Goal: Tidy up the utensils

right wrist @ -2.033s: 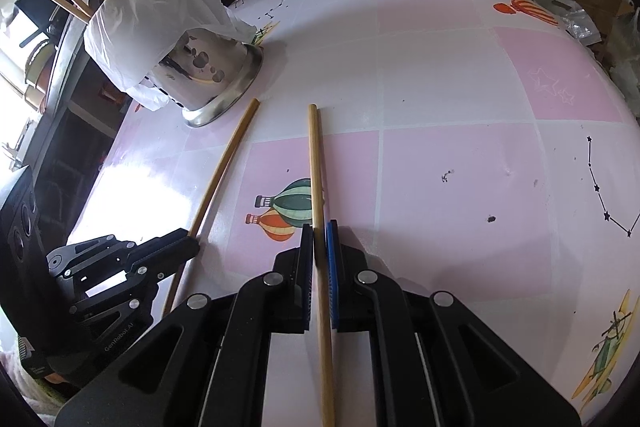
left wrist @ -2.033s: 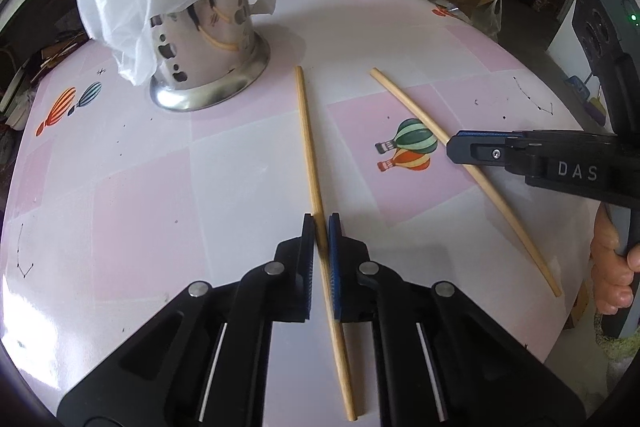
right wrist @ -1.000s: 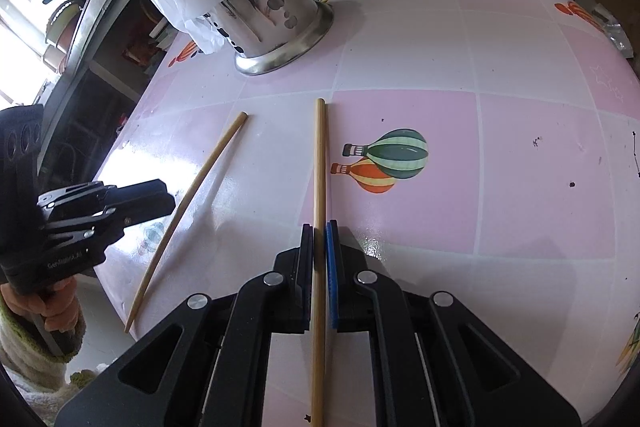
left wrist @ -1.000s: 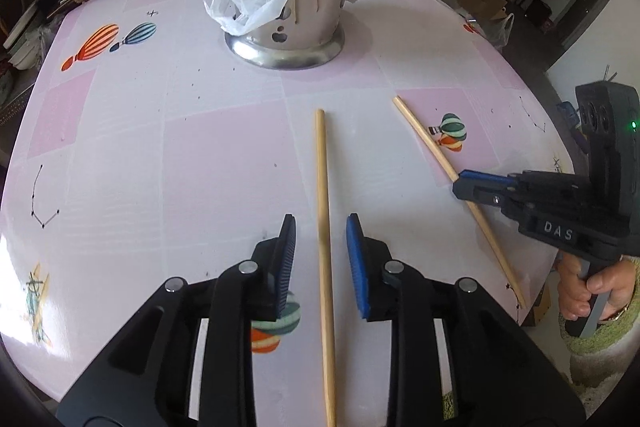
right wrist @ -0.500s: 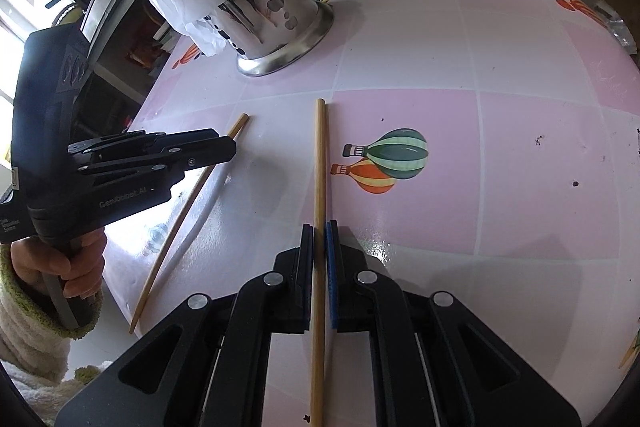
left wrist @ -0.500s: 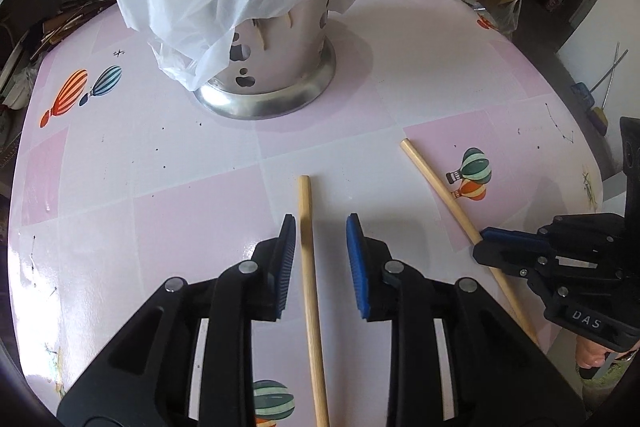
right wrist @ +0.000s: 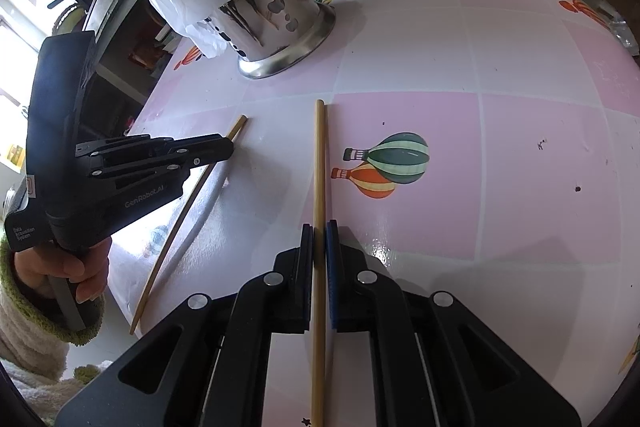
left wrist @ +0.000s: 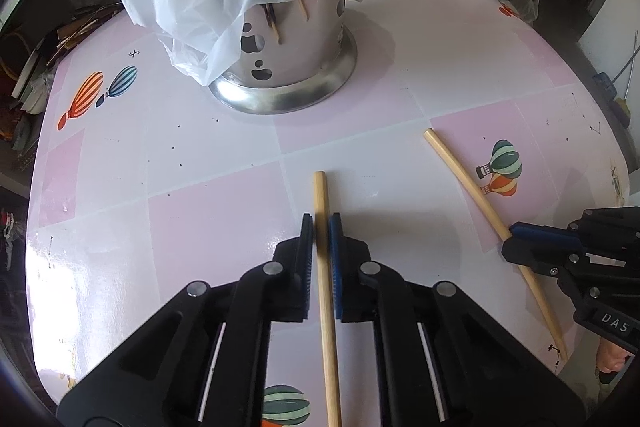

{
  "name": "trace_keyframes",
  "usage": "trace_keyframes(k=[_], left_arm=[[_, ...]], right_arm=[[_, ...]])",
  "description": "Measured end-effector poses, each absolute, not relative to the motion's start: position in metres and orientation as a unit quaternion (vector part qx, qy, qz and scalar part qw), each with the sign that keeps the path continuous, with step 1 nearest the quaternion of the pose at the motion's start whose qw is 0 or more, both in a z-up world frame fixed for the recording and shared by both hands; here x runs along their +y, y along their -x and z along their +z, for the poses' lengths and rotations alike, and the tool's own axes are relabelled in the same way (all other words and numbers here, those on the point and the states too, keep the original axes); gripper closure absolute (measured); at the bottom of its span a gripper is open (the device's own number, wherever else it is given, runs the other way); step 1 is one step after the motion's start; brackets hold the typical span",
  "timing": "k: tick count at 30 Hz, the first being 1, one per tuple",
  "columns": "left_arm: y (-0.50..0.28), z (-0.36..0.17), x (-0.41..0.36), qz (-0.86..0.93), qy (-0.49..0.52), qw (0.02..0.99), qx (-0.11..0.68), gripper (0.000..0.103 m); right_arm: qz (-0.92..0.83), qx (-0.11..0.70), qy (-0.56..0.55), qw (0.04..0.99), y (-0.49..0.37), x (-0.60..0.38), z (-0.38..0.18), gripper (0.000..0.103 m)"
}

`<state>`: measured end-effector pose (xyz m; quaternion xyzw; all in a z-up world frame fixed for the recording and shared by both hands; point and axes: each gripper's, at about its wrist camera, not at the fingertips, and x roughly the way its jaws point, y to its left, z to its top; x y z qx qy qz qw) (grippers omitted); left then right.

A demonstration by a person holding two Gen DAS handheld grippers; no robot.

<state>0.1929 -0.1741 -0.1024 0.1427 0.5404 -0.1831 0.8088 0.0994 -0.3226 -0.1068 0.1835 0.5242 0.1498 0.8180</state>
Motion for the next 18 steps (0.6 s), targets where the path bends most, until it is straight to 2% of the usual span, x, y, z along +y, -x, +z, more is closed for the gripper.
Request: trace_keyframes(k=[8, 18], left_arm=[[-0.19, -0.1, -0.155, -0.19, -0.095, 0.821, 0.53, 0.098], [-0.169, -0.04, -0.117, -0.214, -0.031, 0.867, 0.448, 0.098]], right_arm=[[0.149, 0.525, -0.181, 0.818, -0.1, -0.322, -0.106, 0.096], [0.145, 0.527, -0.173, 0.819, -0.101, -0.32, -0.105, 0.096]])
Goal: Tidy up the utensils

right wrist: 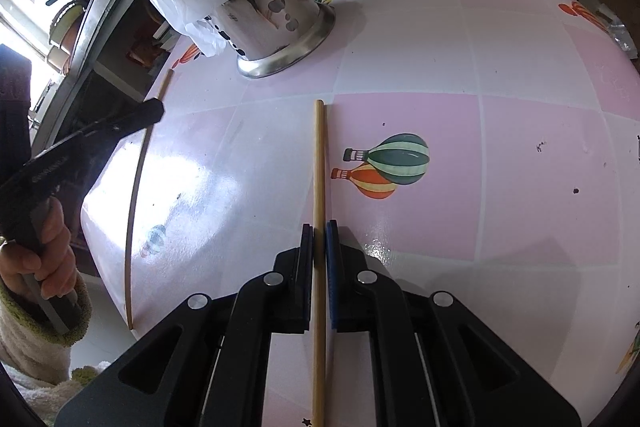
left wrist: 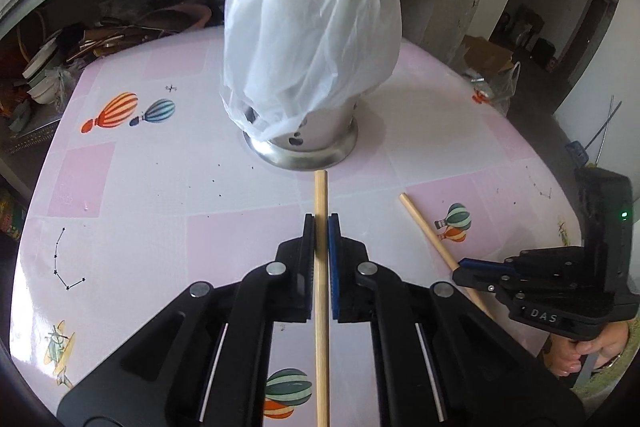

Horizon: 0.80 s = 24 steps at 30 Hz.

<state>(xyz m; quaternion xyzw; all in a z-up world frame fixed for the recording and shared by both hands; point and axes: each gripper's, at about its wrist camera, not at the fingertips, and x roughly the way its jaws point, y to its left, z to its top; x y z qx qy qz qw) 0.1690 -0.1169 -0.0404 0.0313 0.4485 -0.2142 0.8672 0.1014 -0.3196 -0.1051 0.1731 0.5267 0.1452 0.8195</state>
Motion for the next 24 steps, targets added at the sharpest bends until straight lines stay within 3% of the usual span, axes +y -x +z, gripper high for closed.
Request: trace_keyframes(k=[9, 13, 24], left_arm=[[-0.139, 0.007, -0.084, -0.224, 0.016, 0.895, 0.385, 0.098], [-0.127, 0.017, -0.073, -0.223, 0.029, 0.901, 0.37, 0.098], [-0.115, 0.027, -0.055, -0.22, 0.052, 0.909, 0.351, 0.098]], right_arm=[[0.147, 0.536, -0.147, 0.818, -0.108, -0.312, -0.102, 0.094], [0.144, 0.535, -0.132, 0.822, -0.115, -0.31, -0.097, 0.079], [0.126, 0.533, -0.07, 0.834, -0.146, -0.298, -0.088, 0.078]])
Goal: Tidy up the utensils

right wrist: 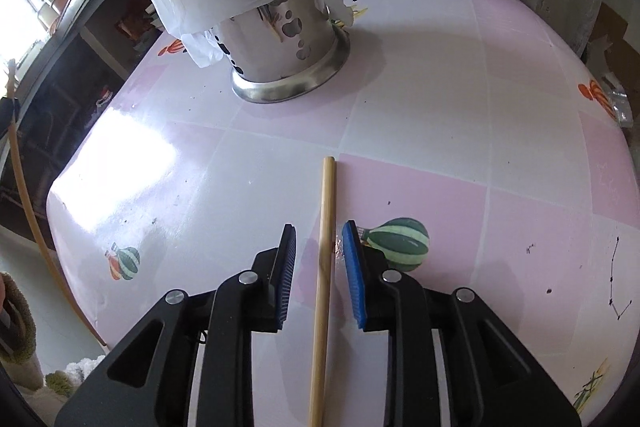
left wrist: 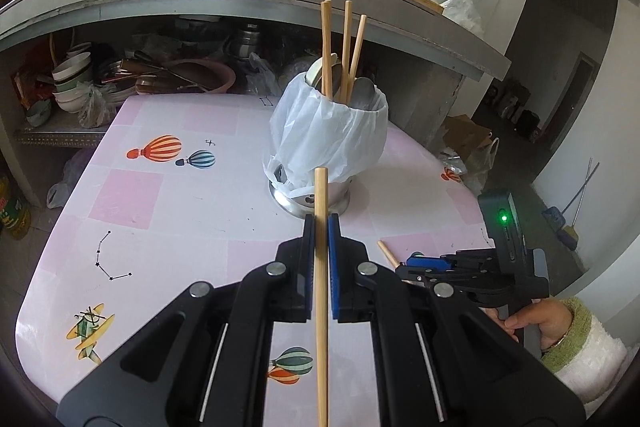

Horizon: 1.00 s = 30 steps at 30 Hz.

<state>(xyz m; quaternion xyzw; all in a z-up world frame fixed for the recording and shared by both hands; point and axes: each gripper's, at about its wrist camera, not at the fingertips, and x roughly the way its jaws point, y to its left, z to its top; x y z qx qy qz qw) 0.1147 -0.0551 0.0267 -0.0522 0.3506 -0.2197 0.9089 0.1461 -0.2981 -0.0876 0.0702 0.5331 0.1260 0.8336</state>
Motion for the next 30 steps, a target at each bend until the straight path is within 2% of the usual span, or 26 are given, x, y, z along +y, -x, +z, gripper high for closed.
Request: trace_keyframes(k=[9, 19, 25, 30], left_arm=[[-0.113, 0.027, -0.048, -0.222, 0.064, 0.909, 0.346, 0.098], [-0.113, 0.027, -0.043, -0.221, 0.071, 0.91, 0.343, 0.098], [-0.112, 0.028, -0.043, -0.22, 0.071, 0.911, 0.343, 0.098], [-0.112, 0.028, -0.04, -0.219, 0.073, 0.911, 0.341, 0.098]], right_arm=[[0.109, 0.54, -0.009, 0.835, -0.166, -0.278, -0.092, 0.081], [0.097, 0.532, 0.028, 0.841, -0.161, -0.265, -0.091, 0.095], [0.103, 0.526, -0.019, 0.844, -0.159, -0.273, -0.089, 0.096], [0.113, 0.498, -0.067, 0.857, -0.156, -0.289, -0.061, 0.096]])
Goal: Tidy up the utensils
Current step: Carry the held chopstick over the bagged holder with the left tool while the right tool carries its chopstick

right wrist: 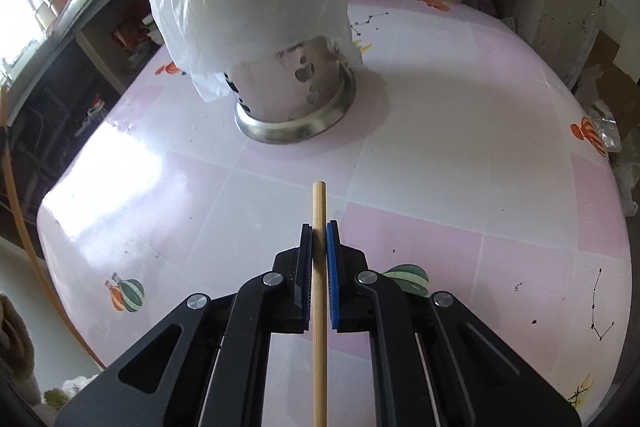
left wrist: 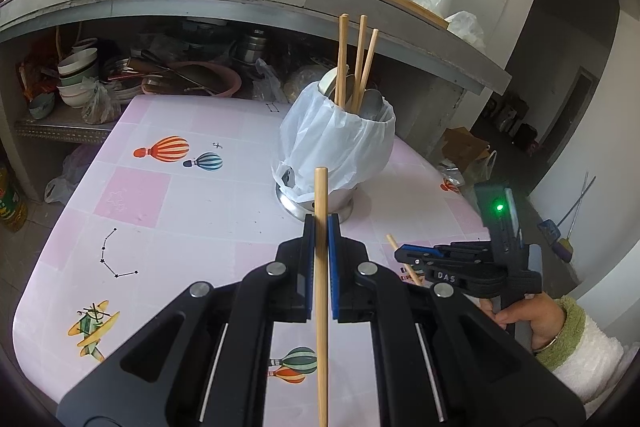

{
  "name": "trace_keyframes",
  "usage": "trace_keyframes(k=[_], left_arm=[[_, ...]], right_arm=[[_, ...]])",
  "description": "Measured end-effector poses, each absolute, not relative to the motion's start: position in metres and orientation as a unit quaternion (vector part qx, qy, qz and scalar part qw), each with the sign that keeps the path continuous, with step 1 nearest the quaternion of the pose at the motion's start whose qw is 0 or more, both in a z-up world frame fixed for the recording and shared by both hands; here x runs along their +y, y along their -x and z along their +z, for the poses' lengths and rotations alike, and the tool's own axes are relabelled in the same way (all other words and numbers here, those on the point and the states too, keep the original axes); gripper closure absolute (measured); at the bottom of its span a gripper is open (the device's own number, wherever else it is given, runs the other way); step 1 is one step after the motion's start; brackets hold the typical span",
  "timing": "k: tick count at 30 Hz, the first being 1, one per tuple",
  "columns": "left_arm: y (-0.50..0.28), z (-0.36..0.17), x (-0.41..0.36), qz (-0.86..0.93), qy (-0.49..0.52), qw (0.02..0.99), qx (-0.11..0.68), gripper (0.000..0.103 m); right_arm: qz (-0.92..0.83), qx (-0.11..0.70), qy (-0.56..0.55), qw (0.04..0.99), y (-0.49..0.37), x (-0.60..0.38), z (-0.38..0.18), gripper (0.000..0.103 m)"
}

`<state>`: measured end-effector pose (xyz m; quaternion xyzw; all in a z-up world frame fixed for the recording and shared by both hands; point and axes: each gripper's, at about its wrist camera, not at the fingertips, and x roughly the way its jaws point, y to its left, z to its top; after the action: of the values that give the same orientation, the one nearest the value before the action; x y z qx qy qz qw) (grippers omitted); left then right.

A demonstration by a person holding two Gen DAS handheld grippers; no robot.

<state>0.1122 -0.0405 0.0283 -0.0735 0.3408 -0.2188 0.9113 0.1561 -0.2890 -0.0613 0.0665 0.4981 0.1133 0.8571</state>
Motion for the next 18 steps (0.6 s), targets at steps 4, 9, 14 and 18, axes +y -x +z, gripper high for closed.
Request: trace_keyframes(k=[4, 9, 14, 18], left_arm=[[-0.112, 0.03, -0.039, -0.219, 0.076, 0.912, 0.337, 0.098], [-0.111, 0.033, -0.04, -0.222, 0.078, 0.914, 0.331, 0.098], [-0.108, 0.039, -0.041, -0.228, 0.079, 0.916, 0.32, 0.098], [-0.105, 0.046, -0.042, -0.232, 0.08, 0.919, 0.307, 0.098]], right_arm=[[0.135, 0.456, -0.108, 0.873, -0.147, -0.304, -0.026, 0.096], [0.147, 0.403, -0.136, 0.893, -0.131, -0.318, 0.015, 0.096], [0.15, 0.368, -0.149, 0.906, -0.116, -0.325, 0.039, 0.096], [0.153, 0.348, -0.155, 0.912, -0.107, -0.327, 0.051, 0.096]])
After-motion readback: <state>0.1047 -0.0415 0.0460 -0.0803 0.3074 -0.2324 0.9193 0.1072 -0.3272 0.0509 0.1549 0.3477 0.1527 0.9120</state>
